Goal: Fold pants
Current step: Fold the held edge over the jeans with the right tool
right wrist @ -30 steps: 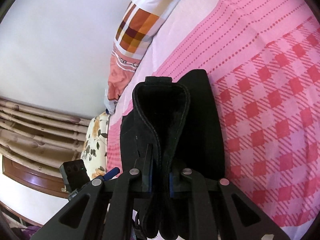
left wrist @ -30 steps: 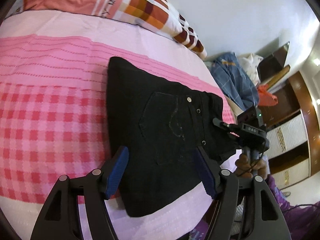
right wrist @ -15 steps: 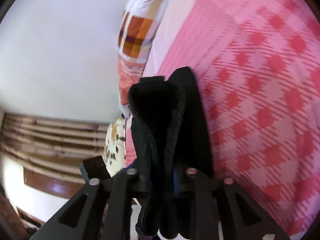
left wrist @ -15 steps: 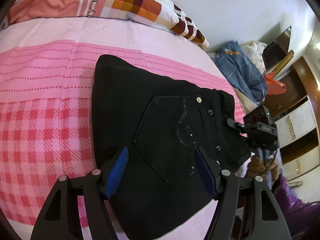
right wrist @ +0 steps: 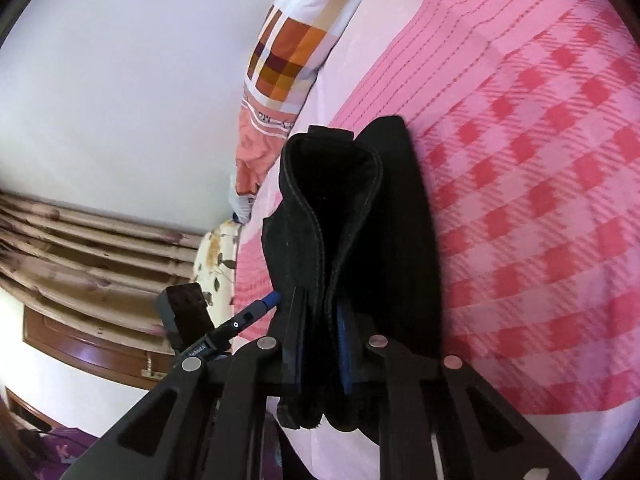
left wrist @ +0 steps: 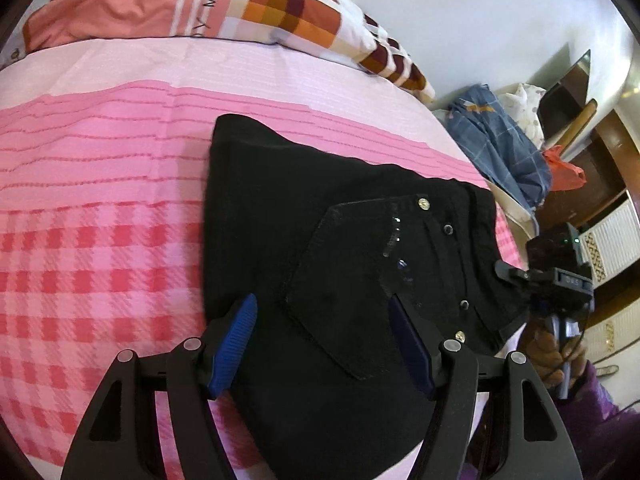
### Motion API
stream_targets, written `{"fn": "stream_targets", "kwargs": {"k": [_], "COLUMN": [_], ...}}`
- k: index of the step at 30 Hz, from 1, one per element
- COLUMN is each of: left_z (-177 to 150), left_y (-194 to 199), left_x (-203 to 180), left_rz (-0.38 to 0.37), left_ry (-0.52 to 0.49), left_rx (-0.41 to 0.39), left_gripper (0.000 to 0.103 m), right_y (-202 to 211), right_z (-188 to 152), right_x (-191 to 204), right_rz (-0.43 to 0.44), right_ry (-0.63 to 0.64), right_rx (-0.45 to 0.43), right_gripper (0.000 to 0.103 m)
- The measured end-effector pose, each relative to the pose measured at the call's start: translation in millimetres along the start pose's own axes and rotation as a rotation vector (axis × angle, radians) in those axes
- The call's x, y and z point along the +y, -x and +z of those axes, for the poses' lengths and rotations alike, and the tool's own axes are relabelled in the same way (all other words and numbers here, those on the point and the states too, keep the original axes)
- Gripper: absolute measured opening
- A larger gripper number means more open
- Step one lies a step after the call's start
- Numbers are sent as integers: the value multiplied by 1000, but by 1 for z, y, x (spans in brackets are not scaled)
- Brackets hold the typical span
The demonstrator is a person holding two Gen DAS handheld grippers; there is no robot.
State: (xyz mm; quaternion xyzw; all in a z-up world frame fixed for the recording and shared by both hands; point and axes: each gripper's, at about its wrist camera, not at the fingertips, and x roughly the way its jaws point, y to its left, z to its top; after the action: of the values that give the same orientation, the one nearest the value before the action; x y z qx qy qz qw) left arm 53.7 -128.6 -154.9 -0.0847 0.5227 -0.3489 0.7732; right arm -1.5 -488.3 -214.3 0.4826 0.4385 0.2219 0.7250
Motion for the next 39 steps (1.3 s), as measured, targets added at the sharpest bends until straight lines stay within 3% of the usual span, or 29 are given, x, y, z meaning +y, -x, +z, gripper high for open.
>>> {"fn": "stream_targets", "kwargs": {"k": [4,7,11,14,17,21,25,27,29,32,34,36,39], "left_z": [1,-2,-1,6,19,41,59,68,75,82,77,75,81], "left_y": [4,3,6,26,33,15,-6,-15,-22,-38,-35,-31,-8], "left_x": [9,3,-8,-18,-25,-26,-23,-20,-12,18,37,39,38], "left_rz": [-30,-3,45,46,12,-2,-1,-20,-34,-114,-205,-191,-198], "left_ry": [42,7,-33,-61,-84,-75,-65,-71,-70,48,142,140,136], "left_rx": [-3,-2,5,-69,-102,-86,-77,-88,-87,-57,-102,-102,-148], "left_gripper": [69,69,69,69,69,69,69,69,69,69,65,53,55], "right_y": [3,2,9,36,48,7,-34,-41,-45,-49,-48,-46,-43], "right_z": [1,-1,3,13,25,37,50,54,58,56,53,52,46], "right_x": [-17,-31,-32,-17,5,40,49,47,33,5,-8,-11,-3], "right_rz": [-47,-14,15,-6,59,45,-57,-135,-186,-146,-88,-70,-96], "right_ry": [0,-41,-54,3,69,201,267,292,245,160,115,100,145], "right_rx": [3,2,-19,-128,-199,-112,-43,-50,-60,-63,-80,-80,-75], "right_gripper": [11,10,19,22,22,23,23,5,0,0,0,0,0]}}
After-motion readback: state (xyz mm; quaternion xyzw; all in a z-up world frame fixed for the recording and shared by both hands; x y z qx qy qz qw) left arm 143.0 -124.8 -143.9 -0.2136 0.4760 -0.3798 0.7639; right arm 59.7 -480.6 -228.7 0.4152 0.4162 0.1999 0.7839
